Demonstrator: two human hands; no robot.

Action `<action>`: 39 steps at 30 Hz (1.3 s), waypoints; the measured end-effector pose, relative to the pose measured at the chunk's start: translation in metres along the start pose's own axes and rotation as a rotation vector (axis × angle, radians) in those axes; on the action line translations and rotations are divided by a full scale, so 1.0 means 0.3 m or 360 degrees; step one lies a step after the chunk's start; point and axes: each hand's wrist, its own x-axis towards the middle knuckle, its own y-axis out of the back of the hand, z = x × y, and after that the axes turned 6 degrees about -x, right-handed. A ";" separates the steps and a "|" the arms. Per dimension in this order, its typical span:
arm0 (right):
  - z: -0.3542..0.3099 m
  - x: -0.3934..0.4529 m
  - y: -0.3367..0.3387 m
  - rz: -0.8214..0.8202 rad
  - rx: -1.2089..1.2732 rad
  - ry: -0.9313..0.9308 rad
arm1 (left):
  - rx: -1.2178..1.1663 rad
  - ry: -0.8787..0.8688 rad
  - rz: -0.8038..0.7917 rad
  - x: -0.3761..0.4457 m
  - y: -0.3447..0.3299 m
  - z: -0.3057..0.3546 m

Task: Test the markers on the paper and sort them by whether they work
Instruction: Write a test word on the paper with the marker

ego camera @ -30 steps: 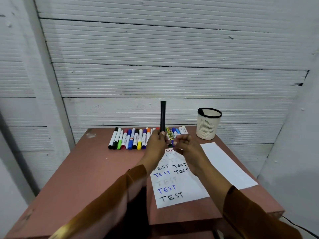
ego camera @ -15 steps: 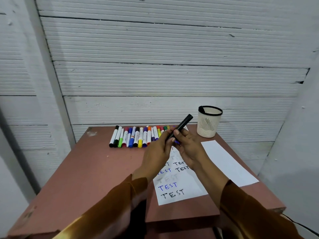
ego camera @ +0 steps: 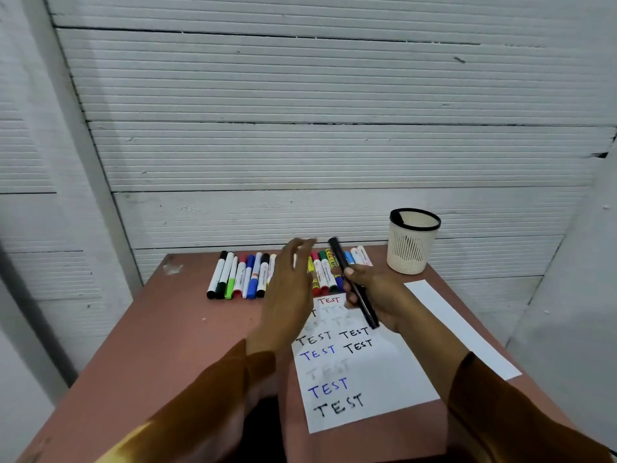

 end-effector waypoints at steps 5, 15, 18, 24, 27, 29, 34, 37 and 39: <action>-0.052 -0.053 0.027 -0.0294 -0.0469 -0.0140 | 0.0582 -0.1124 -0.0154 0.023 -0.014 -0.033; -0.100 -0.149 0.051 -0.0635 -0.1155 -0.0110 | 0.0646 -0.0948 -0.0822 -0.029 0.093 0.024; -0.099 -0.155 0.077 -0.0647 -0.1009 0.0066 | 0.0566 -0.0566 -0.0656 -0.035 0.104 -0.008; -0.046 -0.201 0.107 -0.0318 0.0227 0.0096 | 0.0434 -0.0387 -0.1138 -0.103 0.097 -0.019; 0.027 -0.219 0.095 -0.0303 0.0546 0.0131 | 0.0441 -0.0320 -0.1237 -0.140 0.061 -0.008; 0.077 -0.222 0.091 -0.0184 0.0576 0.0192 | 0.0408 -0.0300 -0.1155 -0.154 0.047 -0.006; 0.128 -0.204 0.079 0.0346 0.0219 0.0350 | 0.0346 -0.0335 -0.0898 -0.206 0.023 -0.045; 0.142 -0.188 0.056 0.0447 0.0030 0.0432 | 0.0236 -0.0325 -0.0792 -0.218 0.019 -0.067; 0.162 -0.180 0.044 0.0514 -0.0102 0.0431 | 0.0225 -0.0306 -0.0789 -0.214 0.017 -0.064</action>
